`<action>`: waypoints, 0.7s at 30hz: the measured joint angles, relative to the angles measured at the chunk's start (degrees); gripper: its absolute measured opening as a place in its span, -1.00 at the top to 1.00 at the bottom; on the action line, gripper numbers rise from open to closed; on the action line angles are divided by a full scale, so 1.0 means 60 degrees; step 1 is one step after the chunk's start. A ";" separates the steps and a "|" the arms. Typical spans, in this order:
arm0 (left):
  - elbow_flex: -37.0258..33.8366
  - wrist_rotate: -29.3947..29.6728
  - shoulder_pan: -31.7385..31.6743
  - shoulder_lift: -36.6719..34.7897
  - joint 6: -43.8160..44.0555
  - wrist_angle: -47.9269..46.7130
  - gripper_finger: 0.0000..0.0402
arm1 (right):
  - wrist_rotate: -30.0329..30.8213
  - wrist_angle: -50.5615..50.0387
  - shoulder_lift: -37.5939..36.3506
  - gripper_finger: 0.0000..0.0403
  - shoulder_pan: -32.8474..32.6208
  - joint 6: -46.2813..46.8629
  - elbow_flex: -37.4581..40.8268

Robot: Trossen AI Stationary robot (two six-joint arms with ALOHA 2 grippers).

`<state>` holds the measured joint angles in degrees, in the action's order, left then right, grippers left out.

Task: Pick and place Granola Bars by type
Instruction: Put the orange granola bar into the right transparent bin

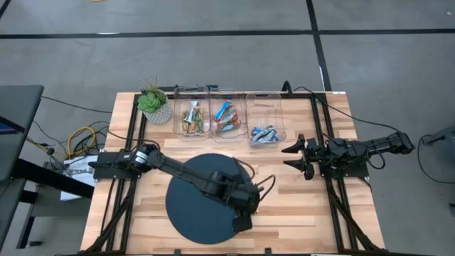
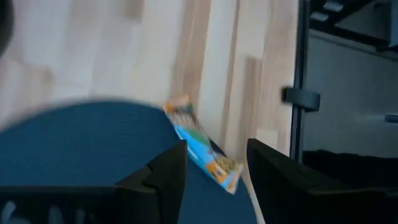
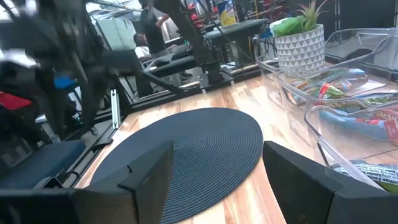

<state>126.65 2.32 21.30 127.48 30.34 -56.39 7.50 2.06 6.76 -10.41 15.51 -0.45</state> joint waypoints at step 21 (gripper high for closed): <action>-0.3063 0.0454 0.0329 0.0025 0.3644 0.3149 0.20 | 0.0001 0.0001 0.0004 -0.21 0.0001 -0.0001 -0.0003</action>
<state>108.27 5.04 23.27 127.63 52.20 -37.49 7.51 2.07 6.79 -10.41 15.51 -0.47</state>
